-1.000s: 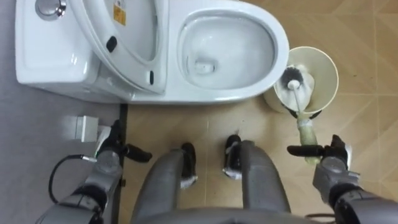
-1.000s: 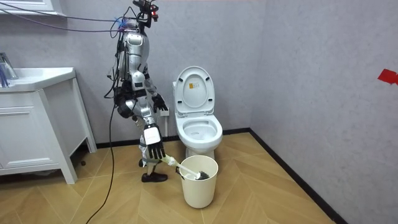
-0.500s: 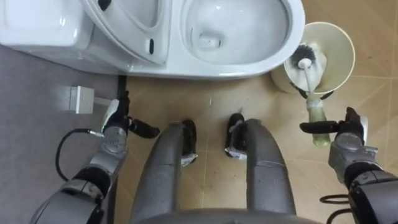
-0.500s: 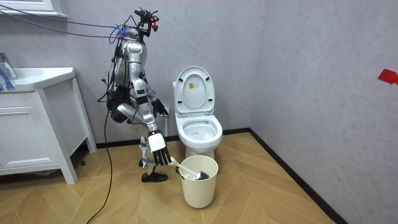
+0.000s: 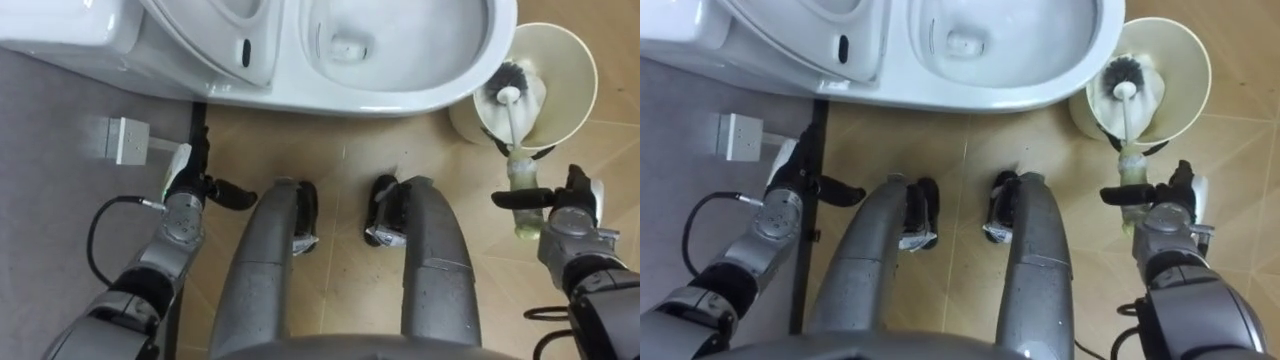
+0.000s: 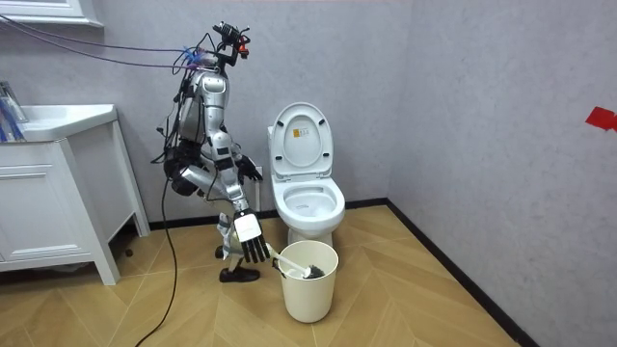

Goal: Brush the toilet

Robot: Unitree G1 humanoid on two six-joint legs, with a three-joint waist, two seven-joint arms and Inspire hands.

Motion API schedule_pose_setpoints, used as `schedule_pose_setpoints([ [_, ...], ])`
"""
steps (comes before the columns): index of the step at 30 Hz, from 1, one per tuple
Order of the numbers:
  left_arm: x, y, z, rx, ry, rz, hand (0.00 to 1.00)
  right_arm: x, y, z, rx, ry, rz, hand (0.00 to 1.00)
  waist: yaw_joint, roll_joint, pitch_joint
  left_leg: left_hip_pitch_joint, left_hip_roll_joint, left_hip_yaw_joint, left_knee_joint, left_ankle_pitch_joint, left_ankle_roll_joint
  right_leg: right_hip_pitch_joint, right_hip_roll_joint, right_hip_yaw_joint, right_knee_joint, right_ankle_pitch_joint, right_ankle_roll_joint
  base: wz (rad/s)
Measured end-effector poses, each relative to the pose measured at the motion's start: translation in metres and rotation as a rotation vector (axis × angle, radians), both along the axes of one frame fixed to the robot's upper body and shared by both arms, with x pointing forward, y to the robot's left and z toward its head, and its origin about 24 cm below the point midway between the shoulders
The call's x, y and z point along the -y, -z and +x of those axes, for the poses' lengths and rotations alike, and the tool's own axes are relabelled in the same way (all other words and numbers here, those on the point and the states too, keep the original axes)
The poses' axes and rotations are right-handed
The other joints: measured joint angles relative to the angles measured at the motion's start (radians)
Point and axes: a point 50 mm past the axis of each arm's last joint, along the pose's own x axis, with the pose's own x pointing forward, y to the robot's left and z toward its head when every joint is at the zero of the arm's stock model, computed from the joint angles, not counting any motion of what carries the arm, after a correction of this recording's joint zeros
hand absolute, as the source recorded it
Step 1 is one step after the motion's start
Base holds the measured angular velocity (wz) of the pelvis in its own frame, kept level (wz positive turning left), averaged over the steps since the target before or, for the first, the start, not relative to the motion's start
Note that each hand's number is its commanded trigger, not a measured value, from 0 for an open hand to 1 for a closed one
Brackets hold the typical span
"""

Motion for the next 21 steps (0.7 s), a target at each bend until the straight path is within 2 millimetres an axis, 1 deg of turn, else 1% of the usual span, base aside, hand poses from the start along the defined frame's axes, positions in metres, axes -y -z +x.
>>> schedule_pose_setpoints([
  [2,0.0001,-0.0002,0.0,0.003,-0.002,0.002,0.0,-0.0007,0.0009,-0.0007,-0.006,-0.012,0.005,0.0,0.001,0.005,0.0,-0.008,0.0,-0.008,0.004,-0.001,-0.001,-0.002,-0.001,-0.008,0.0,-0.001,-0.003,0.06],
  [7,0.0034,-0.0012,0.0008,0.013,0.005,-0.009,0.0,-0.0027,0.0007,0.0016,-0.013,-0.045,0.01,0.0,0.006,0.016,0.0001,-0.032,-0.001,-0.007,0.008,-0.001,0.0,-0.027,-0.002,-0.006,0.007,-0.001,-0.005,0.01],
  [9,0.0036,-0.0011,0.0007,0.012,0.006,-0.009,0.0,-0.0024,0.0005,0.0017,-0.011,-0.043,0.013,0.0,0.01,0.022,-0.0001,-0.037,-0.001,-0.003,0.01,-0.003,0.001,-0.034,-0.004,-0.005,0.014,-0.003,-0.008,0.0],
  [10,0.0043,-0.001,0.0006,0.011,0.012,-0.006,0.0,-0.0008,-0.0002,0.0017,-0.01,-0.038,0.012,0.0,0.016,0.028,0.0001,-0.041,-0.001,-0.003,0.011,-0.003,0.001,-0.039,-0.004,-0.005,0.014,-0.003,-0.009,0.0],
  [12,0.0059,-0.0001,-0.0004,0.007,0.022,-0.005,0.0,0.0015,-0.0007,0.0008,-0.011,-0.03,0.011,0.0,0.026,0.034,0.0009,-0.042,-0.001,-0.002,0.01,-0.005,-0.002,-0.041,-0.004,-0.004,0.016,-0.005,-0.012,0.0],
  [21,0.0061,-0.0001,-0.0001,0.007,0.011,-0.02,0.0,-0.0005,0.0006,0.0016,-0.007,-0.03,0.073,0.0,0.027,0.035,0.0009,-0.041,0.0,-0.002,0.012,-0.012,-0.013,-0.047,-0.006,-0.004,0.029,-0.014,-0.024,0.0],
])
